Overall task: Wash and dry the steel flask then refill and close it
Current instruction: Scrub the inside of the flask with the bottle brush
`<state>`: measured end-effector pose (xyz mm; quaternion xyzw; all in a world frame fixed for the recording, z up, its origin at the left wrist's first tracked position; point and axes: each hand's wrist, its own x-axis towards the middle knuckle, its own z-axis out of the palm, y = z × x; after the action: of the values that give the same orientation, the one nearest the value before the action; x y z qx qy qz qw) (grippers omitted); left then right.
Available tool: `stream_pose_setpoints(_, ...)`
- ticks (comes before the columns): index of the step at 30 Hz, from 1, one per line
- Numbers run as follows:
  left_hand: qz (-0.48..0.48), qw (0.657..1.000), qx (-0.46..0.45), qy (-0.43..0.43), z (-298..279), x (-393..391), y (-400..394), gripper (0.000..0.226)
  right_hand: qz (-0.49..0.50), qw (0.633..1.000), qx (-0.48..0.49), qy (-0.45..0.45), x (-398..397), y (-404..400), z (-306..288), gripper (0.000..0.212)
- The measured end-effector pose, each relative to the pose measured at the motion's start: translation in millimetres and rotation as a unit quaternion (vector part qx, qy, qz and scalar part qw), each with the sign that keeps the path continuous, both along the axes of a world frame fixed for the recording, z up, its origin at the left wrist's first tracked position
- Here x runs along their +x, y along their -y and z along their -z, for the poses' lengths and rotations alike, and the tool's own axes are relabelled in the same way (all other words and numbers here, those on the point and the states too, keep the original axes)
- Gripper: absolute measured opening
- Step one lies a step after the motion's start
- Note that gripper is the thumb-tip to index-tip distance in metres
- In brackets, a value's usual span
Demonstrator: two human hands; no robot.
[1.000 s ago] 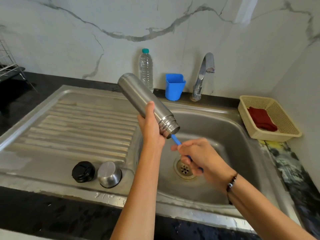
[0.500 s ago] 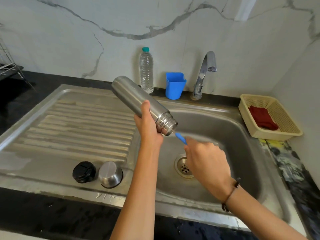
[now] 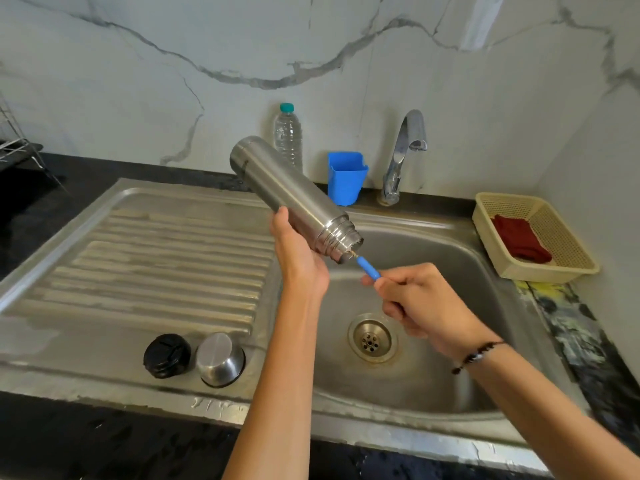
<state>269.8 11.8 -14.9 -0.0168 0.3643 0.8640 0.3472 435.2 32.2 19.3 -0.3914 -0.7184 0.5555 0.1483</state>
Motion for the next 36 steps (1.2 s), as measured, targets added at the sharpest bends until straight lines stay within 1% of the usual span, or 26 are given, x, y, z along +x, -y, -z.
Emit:
stream_pose_setpoints(1,0.000,1.000,0.029,-0.002,1.9,-1.6,0.5,0.043,0.005,0.996,-0.089,-0.030,4.1,-2.5,-3.2,0.022)
stream_pose_setpoints(2,-0.007,0.998,0.056,-0.006,4.7,-2.8,1.3,0.039,0.000,0.988,-0.147,-0.046,7.4,-3.5,-5.5,0.023)
stream_pose_setpoints(3,-0.009,0.997,0.076,-0.010,6.9,-3.1,2.1,0.037,-0.011,0.980,-0.190,-0.053,9.2,-2.0,-7.2,0.023)
stream_pose_setpoints(4,-0.007,0.996,0.093,-0.007,7.7,-1.8,3.4,0.041,-0.025,0.972,-0.225,-0.056,10.9,0.0,-6.1,0.024)
stream_pose_setpoints(6,0.023,0.994,0.108,0.021,10.8,-0.6,7.0,0.069,-0.042,0.957,-0.282,-0.061,12.5,7.6,-3.1,0.026)
stream_pose_setpoints(7,0.045,0.993,0.105,0.029,13.0,-0.2,8.3,0.078,-0.039,0.958,-0.279,-0.052,12.3,11.0,-0.8,0.026)
stream_pose_setpoints(8,0.058,0.993,0.096,0.034,13.4,1.7,10.4,0.079,-0.031,0.969,-0.242,-0.033,11.2,14.1,1.4,0.025)
stream_pose_setpoints(9,0.061,0.994,0.086,0.035,14.7,3.1,11.7,0.079,-0.021,0.987,-0.158,-0.002,10.0,15.7,4.5,0.024)
stream_pose_setpoints(10,0.056,0.995,0.069,0.035,15.7,3.2,12.2,0.079,-0.016,0.999,-0.031,0.038,8.6,16.1,7.7,0.024)
stream_pose_setpoints(11,0.042,0.997,0.051,0.034,14.9,4.6,11.6,0.078,-0.020,0.988,0.127,0.088,7.2,15.8,11.8,0.026)
stream_pose_setpoints(12,0.023,0.999,0.030,0.033,14.6,5.8,9.6,0.075,-0.028,0.954,0.263,0.141,5.0,16.4,14.4,0.027)
stream_pose_setpoints(13,0.005,0.999,0.010,0.031,12.6,8.2,8.3,0.068,-0.028,0.918,0.348,0.188,1.3,18.0,14.6,0.024)
stream_pose_setpoints(14,-0.001,1.000,-0.008,0.027,11.3,11.1,6.7,0.060,-0.027,0.893,0.391,0.220,-1.7,19.9,12.4,0.021)
stream_pose_setpoints(16,-0.009,0.999,-0.026,0.027,9.3,11.9,6.7,0.049,-0.030,0.869,0.430,0.244,-5.6,22.6,13.0,0.019)
stream_pose_setpoints(19,-0.030,0.998,-0.030,0.039,9.6,3.5,12.0,0.048,-0.046,0.842,0.477,0.248,2.7,29.0,12.2,0.016)
stream_pose_setpoints(21,-0.035,0.998,-0.035,0.042,10.1,1.2,12.9,0.049,-0.042,0.818,0.528,0.222,7.5,31.8,9.8,0.006)
stream_pose_setpoints(22,-0.034,0.998,-0.038,0.038,9.3,3.4,11.7,0.050,-0.045,0.810,0.538,0.228,4.8,32.4,5.7,0.002)
stream_pose_setpoints(24,-0.030,0.998,-0.053,0.022,3.8,10.6,9.2,0.049,-0.054,0.793,0.552,0.253,-3.8,31.3,7.7,0.010)
stream_pose_setpoints(25,-0.031,0.998,-0.057,0.017,1.5,11.9,8.7,0.049,-0.055,0.772,0.571,0.274,-5.8,30.7,8.1,0.014)
stream_pose_setpoints(26,-0.034,0.998,-0.056,0.017,-0.9,10.8,9.4,0.048,-0.059,0.765,0.568,0.297,-4.3,31.5,7.1,0.021)
stream_pose_setpoints(27,-0.041,0.998,-0.054,0.020,-2.8,8.0,11.1,0.047,-0.059,0.770,0.556,0.307,-1.7,34.1,3.7,0.028)
stream_pose_setpoints(29,-0.057,0.996,-0.057,0.023,-3.6,4.4,13.9,0.047,-0.041,0.778,0.552,0.297,5.3,36.4,10.2,0.034)
stream_pose_setpoints(31,-0.056,0.996,-0.072,0.016,-4.2,8.8,13.1,0.049,-0.043,0.772,0.558,0.302,3.4,35.6,9.4,0.032)
stream_pose_setpoints(33,-0.050,0.995,-0.081,0.012,-5.9,14.8,10.5,0.051,-0.029,0.779,0.548,0.303,-4.3,29.6,9.2,0.029)
stream_pose_setpoints(36,-0.064,0.995,-0.070,0.019,-7.9,9.6,15.3,0.052,-0.037,0.794,0.537,0.283,-1.7,27.5,16.8,0.030)
